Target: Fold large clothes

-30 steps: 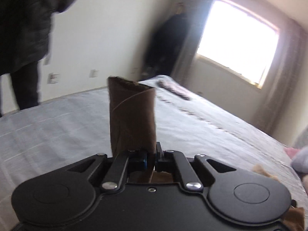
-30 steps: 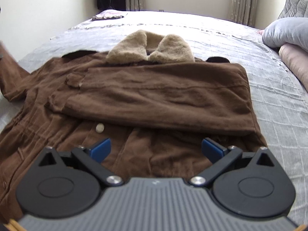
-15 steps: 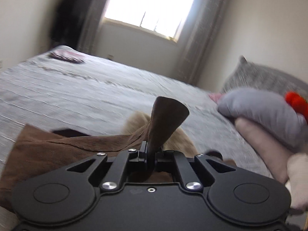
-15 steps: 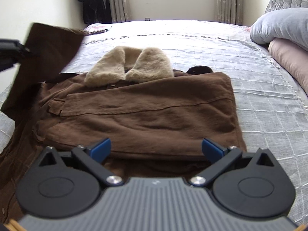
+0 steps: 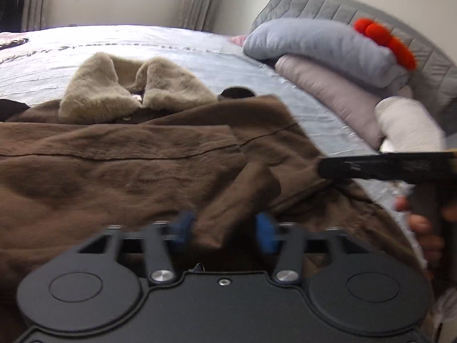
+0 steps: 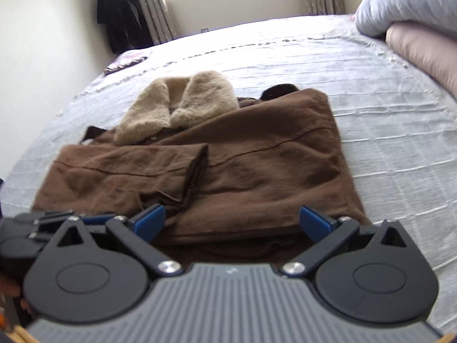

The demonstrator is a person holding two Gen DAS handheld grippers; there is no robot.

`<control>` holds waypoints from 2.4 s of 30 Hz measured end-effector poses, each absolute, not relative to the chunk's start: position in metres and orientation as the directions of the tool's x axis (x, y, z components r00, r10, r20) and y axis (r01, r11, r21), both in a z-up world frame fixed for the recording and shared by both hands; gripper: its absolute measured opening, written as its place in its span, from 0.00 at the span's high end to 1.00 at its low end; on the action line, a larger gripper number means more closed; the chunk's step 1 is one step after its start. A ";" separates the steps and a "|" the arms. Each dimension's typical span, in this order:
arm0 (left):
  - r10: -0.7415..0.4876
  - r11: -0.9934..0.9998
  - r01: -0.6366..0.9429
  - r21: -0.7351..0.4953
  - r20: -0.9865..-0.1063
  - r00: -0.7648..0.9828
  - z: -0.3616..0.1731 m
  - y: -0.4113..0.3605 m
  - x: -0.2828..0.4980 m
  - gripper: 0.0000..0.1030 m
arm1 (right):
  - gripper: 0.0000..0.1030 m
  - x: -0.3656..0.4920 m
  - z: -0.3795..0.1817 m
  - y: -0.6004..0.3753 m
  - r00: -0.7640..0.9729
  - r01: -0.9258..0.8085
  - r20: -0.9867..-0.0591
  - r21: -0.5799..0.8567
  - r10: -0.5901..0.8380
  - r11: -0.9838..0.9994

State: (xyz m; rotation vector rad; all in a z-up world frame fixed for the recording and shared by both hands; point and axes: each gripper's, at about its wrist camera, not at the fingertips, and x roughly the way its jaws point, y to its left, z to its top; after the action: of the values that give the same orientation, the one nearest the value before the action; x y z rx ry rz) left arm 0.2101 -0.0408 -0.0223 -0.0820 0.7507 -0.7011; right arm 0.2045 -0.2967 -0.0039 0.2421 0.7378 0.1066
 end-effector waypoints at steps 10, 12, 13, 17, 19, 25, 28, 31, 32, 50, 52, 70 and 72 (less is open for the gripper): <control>-0.479 0.876 0.418 -0.242 -0.544 0.689 0.001 0.059 0.211 0.33 | 0.22 0.271 -0.033 -0.277 0.680 0.011 -0.632 0.514 0.370 0.858; -0.421 0.906 0.363 -0.217 -0.543 0.726 0.001 0.081 0.217 0.34 | 0.60 0.286 -0.045 -0.268 0.667 0.037 -0.645 0.529 0.374 0.848; -0.389 0.921 0.336 -0.198 -0.539 0.747 0.000 0.090 0.221 0.36 | 0.72 0.291 -0.047 -0.262 0.661 0.037 -0.654 0.518 0.368 0.854; -0.309 0.951 0.263 -0.162 -0.523 0.794 -0.004 0.121 0.235 0.48 | 0.93 0.287 -0.015 -0.244 0.742 -0.071 -0.590 0.402 0.318 0.913; -0.332 0.943 0.268 -0.196 -0.544 0.770 -0.013 0.128 0.244 0.60 | 0.93 0.286 0.003 -0.246 0.798 -0.073 -0.545 0.339 0.259 0.938; -0.301 0.935 0.348 -0.067 -0.669 0.679 -0.054 0.094 0.251 0.61 | 0.76 0.298 0.009 -0.246 0.772 0.026 -0.630 0.166 0.086 0.986; -0.346 0.933 0.329 -0.143 -0.596 0.725 -0.040 0.099 0.251 0.59 | 0.57 0.283 0.014 -0.242 0.798 -0.027 -0.590 0.164 0.120 0.986; -0.324 0.943 0.295 -0.150 -0.605 0.728 -0.041 0.099 0.259 0.59 | 0.57 0.280 0.007 -0.229 0.779 -0.078 -0.608 0.151 0.155 0.985; -0.317 0.945 0.289 -0.150 -0.627 0.712 -0.048 0.099 0.260 0.59 | 0.57 0.279 0.000 -0.222 0.768 -0.089 -0.622 0.136 0.155 0.987; -0.254 0.966 0.211 -0.147 -0.660 0.707 -0.021 0.149 0.140 0.08 | 0.05 0.130 0.002 -0.259 0.768 -0.099 -0.630 0.055 0.112 0.994; -0.255 0.966 0.210 -0.149 -0.653 0.713 -0.024 0.158 0.118 0.07 | 0.03 0.103 0.001 -0.273 0.777 -0.091 -0.621 0.045 0.099 0.995; -0.374 0.927 0.241 -0.287 -0.690 0.619 -0.071 0.218 -0.003 0.07 | 0.02 -0.035 -0.042 -0.388 0.731 0.089 -0.677 0.217 0.084 0.972; -0.400 0.916 0.245 -0.317 -0.686 0.608 -0.073 0.223 -0.012 0.07 | 0.02 -0.044 -0.047 -0.392 0.727 0.087 -0.679 0.243 0.106 0.966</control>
State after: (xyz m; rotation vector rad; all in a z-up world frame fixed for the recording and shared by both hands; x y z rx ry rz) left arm -0.0115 0.2227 -0.0731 -0.1986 0.8385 -0.3755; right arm -0.0440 -0.3918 -0.0471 0.2675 0.7597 0.0106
